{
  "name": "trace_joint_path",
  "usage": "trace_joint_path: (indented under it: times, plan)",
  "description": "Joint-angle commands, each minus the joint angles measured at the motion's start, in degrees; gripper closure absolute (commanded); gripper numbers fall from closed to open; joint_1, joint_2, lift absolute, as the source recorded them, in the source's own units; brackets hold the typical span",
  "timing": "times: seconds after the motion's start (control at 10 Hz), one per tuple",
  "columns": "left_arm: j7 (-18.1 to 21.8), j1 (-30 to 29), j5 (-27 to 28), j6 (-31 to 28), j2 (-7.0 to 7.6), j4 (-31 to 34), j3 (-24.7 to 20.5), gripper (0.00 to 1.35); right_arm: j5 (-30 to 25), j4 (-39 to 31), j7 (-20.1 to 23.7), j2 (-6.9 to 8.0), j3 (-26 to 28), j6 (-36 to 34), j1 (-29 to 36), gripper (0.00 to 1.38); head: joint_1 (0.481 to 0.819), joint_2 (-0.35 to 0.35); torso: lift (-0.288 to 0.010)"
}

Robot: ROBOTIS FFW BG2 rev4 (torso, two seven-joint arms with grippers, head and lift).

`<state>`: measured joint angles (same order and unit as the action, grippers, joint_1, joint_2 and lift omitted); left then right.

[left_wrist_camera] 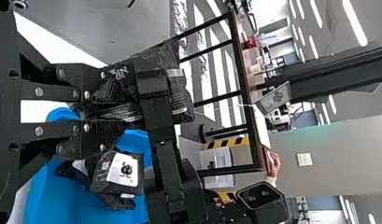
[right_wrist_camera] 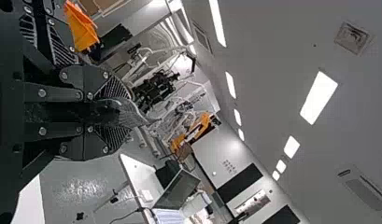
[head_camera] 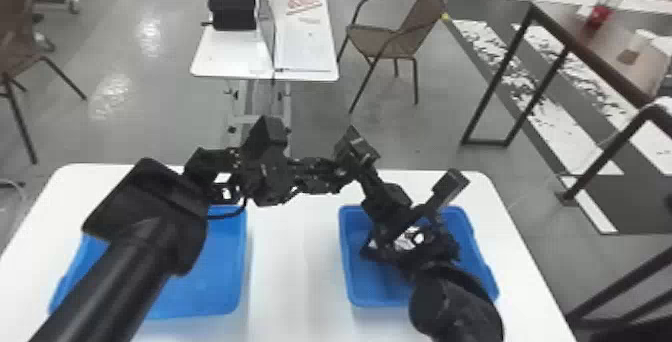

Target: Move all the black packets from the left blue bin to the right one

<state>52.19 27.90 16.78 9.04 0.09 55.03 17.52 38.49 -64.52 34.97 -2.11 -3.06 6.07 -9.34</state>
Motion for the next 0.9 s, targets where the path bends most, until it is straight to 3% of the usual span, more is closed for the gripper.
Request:
trace_joint_path:
  times: [0.0, 0.2, 0.3, 0.4, 0.6, 0.8]
  plan:
    - [0.1, -2.3, -0.6, -1.3, 0.26, 0.8, -3.5, 0.55, 0.1, 0.3, -0.3, 0.00, 2.9, 0.6, -0.4, 1.28, 0.695, -0.177, 0.000]
    - [0.2, -9.6, 0.4, -4.5, 0.70, 10.3, -12.1, 0.10, -0.4, 1.1, -0.5, -0.71, 7.9, 0.7, -0.7, 1.28, 0.695, -0.182, 0.000]
    - [0.2, -14.2, -0.8, -5.9, 0.61, 16.4, -16.9, 0.10, -1.4, 2.3, -0.6, -1.85, 10.3, 0.7, -0.2, 1.28, 0.695, -0.181, 0.000]
    - [-1.3, -19.0, -3.4, -7.6, 0.35, 23.1, -20.2, 0.01, -1.4, 3.4, -0.8, -3.52, 11.8, 0.7, 1.5, 1.28, 0.695, -0.177, 0.000]
    - [-6.7, -29.0, -10.2, -11.5, -0.09, 35.8, -24.7, 0.00, -1.4, 4.8, -0.9, -5.63, 14.2, 0.7, 5.1, 1.28, 0.695, -0.174, 0.000]
    - [-9.5, -36.0, -14.6, -14.1, -0.24, 46.1, -28.0, 0.00, 0.4, 1.6, -0.9, -5.10, 18.7, 0.5, 10.4, 1.28, 0.695, -0.172, 0.000]
